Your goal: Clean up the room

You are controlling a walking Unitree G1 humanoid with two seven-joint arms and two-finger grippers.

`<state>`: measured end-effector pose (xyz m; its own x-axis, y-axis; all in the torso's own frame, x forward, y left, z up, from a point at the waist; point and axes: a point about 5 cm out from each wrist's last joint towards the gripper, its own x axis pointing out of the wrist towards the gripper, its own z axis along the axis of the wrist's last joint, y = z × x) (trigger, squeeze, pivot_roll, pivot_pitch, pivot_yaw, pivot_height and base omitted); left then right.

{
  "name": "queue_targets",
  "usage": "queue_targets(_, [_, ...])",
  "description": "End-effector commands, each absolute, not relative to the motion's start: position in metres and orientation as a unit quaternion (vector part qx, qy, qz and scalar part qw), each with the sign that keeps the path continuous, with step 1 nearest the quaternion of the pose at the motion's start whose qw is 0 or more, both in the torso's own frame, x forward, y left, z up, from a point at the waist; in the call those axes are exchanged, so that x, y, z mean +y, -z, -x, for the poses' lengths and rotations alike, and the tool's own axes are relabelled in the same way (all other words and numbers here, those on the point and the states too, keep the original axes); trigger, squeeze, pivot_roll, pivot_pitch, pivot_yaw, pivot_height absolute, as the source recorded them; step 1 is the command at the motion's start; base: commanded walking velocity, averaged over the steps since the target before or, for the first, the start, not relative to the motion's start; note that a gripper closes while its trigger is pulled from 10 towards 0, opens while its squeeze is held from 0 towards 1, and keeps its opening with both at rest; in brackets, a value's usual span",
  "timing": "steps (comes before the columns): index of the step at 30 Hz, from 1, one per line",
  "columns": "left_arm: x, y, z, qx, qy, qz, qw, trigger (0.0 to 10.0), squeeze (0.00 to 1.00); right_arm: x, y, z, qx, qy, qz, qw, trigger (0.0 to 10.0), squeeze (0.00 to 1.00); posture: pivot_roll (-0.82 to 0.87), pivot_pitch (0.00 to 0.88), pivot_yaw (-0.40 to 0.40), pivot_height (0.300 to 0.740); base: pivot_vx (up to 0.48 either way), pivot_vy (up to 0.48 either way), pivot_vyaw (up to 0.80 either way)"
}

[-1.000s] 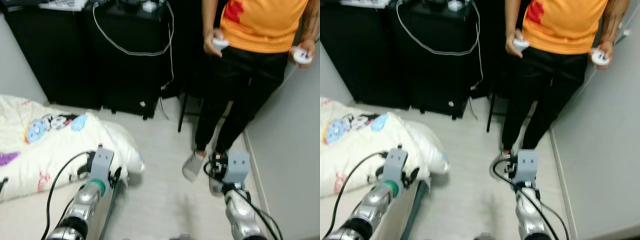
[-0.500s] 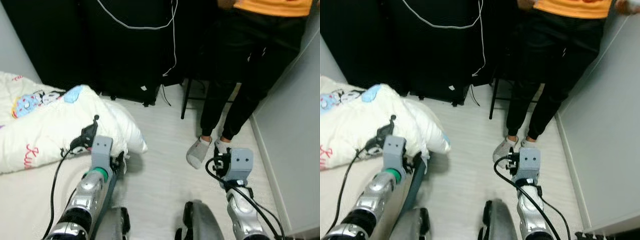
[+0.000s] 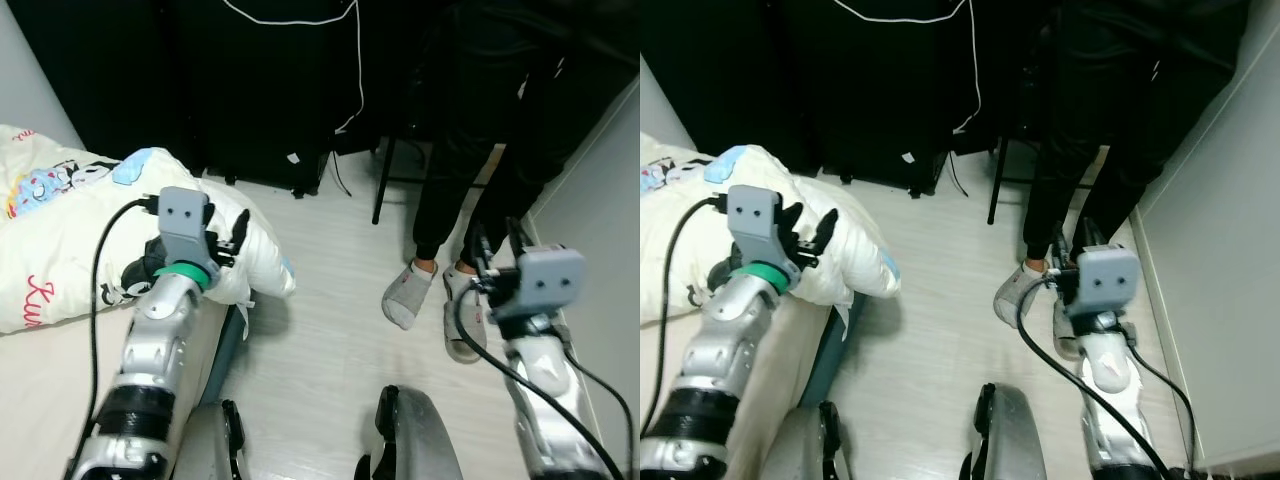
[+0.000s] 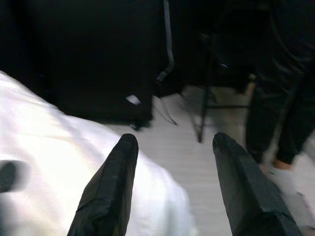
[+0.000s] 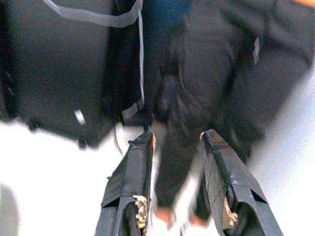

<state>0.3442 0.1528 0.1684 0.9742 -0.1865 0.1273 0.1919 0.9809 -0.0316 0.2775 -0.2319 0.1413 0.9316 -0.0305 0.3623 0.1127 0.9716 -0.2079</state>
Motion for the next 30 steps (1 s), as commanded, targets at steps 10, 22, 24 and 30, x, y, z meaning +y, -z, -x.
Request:
queue_targets(10, [0.144,-0.168,-0.339,-0.032,0.103,0.037,0.993,10.0,0.00,-0.237,-0.184,-0.299,-0.219,0.000,0.151,0.964,10.0,1.00,-0.02,0.173,0.041,0.548,0.000,0.000,0.00])
queue_targets(22, [0.154,-0.174,-0.337,-0.024,0.082,0.037,0.996,10.0,0.00,-0.193,-0.188,-0.349,-0.203,-0.079,0.149,0.965,10.0,1.00,0.03,0.176,0.026,0.548,0.000,0.000,0.00])
queue_targets(24, [0.156,-0.175,-0.336,-0.024,0.077,0.038,0.996,10.0,0.00,-0.186,-0.192,-0.353,-0.207,-0.085,0.146,0.964,10.0,1.00,0.05,0.169,0.009,0.548,0.000,0.000,0.00])
queue_targets(30, [0.161,-0.165,-0.328,-0.001,0.078,0.028,0.997,10.0,0.00,-0.188,-0.194,-0.357,-0.206,-0.072,0.134,0.967,10.0,0.00,0.04,0.163,0.000,0.548,0.000,0.000,0.00])
